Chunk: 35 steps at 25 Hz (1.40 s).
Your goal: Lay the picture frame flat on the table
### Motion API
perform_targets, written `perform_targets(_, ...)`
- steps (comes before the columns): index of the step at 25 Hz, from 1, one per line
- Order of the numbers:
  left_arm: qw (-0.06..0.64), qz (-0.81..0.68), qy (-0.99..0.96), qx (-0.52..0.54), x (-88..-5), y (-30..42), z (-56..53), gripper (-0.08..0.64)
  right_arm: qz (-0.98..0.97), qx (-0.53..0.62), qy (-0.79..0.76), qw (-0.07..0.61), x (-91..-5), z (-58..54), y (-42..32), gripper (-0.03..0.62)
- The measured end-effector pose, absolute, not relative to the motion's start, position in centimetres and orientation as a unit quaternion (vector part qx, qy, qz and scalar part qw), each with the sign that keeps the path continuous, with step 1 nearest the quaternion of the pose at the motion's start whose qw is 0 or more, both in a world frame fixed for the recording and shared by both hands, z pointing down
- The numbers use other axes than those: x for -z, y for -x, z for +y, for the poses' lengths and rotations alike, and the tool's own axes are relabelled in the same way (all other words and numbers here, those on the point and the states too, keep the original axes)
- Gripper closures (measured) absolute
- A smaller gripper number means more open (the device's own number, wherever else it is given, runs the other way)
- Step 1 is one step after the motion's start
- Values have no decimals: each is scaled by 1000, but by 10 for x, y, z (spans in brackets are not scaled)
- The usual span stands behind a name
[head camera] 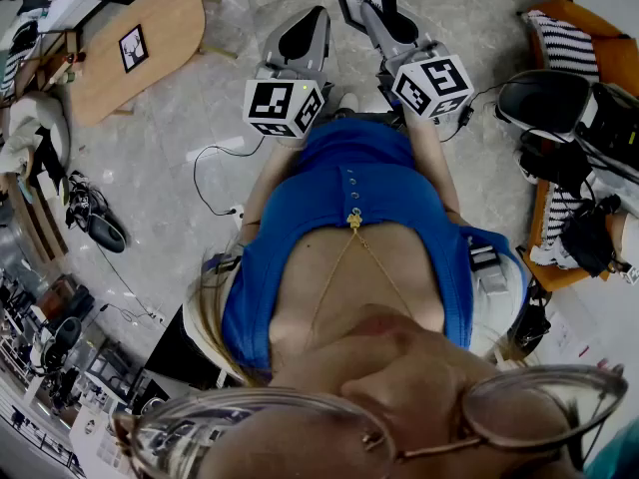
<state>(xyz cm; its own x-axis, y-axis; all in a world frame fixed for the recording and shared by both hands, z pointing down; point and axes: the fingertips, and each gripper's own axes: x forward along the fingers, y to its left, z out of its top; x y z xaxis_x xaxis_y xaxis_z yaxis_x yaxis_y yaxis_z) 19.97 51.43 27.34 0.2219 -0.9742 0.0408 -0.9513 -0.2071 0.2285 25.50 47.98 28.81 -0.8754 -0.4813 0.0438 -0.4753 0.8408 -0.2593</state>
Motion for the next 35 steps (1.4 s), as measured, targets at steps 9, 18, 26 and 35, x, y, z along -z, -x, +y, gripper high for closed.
perform_targets(9,110,-615,-779,49,-276,-204,495,558,954,156,255,34,-288,457,-267,583)
perform_targets(18,123,-608,-783,47,-293,-198,468,558,951,168,260,25,-304,428,-261,583)
perform_targets(26,126,-598,-790,51,-299,-166,430,558,948,164,271,22,-309,394,-234,583)
perform_targets(35,126,-576,-806,54,-299,-117,367,558,943,149,296,11,-305,332,-188,583)
